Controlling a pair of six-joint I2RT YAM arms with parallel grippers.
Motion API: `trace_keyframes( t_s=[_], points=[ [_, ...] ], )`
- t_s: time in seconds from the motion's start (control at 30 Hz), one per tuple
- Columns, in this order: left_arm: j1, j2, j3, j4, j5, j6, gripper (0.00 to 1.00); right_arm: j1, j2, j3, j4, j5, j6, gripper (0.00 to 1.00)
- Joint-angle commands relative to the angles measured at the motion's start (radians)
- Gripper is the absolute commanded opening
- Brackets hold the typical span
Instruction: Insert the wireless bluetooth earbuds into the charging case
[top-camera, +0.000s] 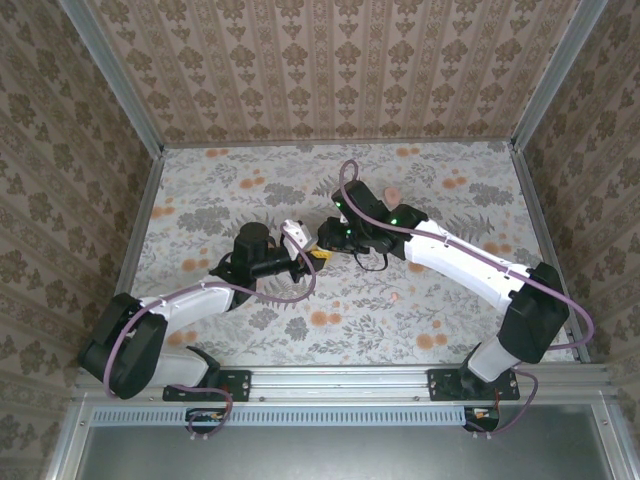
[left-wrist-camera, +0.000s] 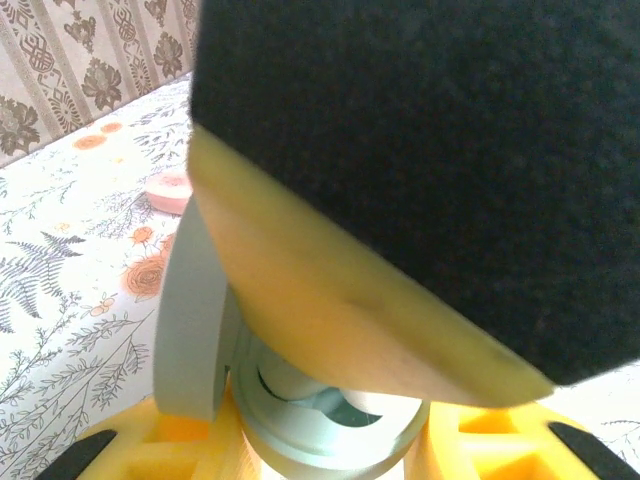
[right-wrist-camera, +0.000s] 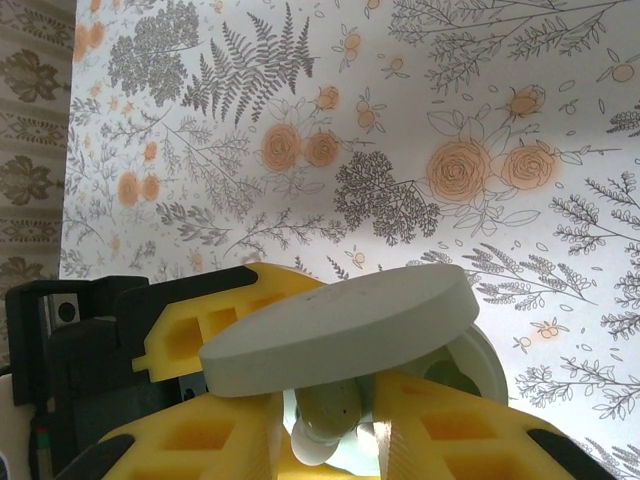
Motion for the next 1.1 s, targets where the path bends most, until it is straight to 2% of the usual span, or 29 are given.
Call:
trace_keyframes(
  t_s=[0.0, 0.27, 0.47, 0.73, 1.07],
  points=[
    [-0.002, 0.009, 0.028, 0.006, 0.007, 0.025, 0.12, 0.005, 0.014, 0.026, -0.044, -0.026, -0.015, 0.27],
    [-0.002, 0.009, 0.028, 0.002, 0.005, 0.025, 0.12, 0.006, 0.032, 0.02, -0.03, -0.043, -0.018, 0.15],
    [-0.002, 0.01, 0.027, 0.001, -0.008, 0.027, 0.12, 0.006, 0.001, -0.003, 0.007, -0.027, -0.023, 0.11],
    [-0.002, 0.016, 0.028, 0.002, -0.024, 0.013, 0.12, 0.032, -0.078, -0.068, 0.062, 0.132, -0.038, 0.08],
    [-0.002, 0.017, 0.025, 0.015, -0.048, -0.01, 0.12, 0.086, -0.086, -0.086, 0.109, 0.277, -0.08, 0.08]
  ],
)
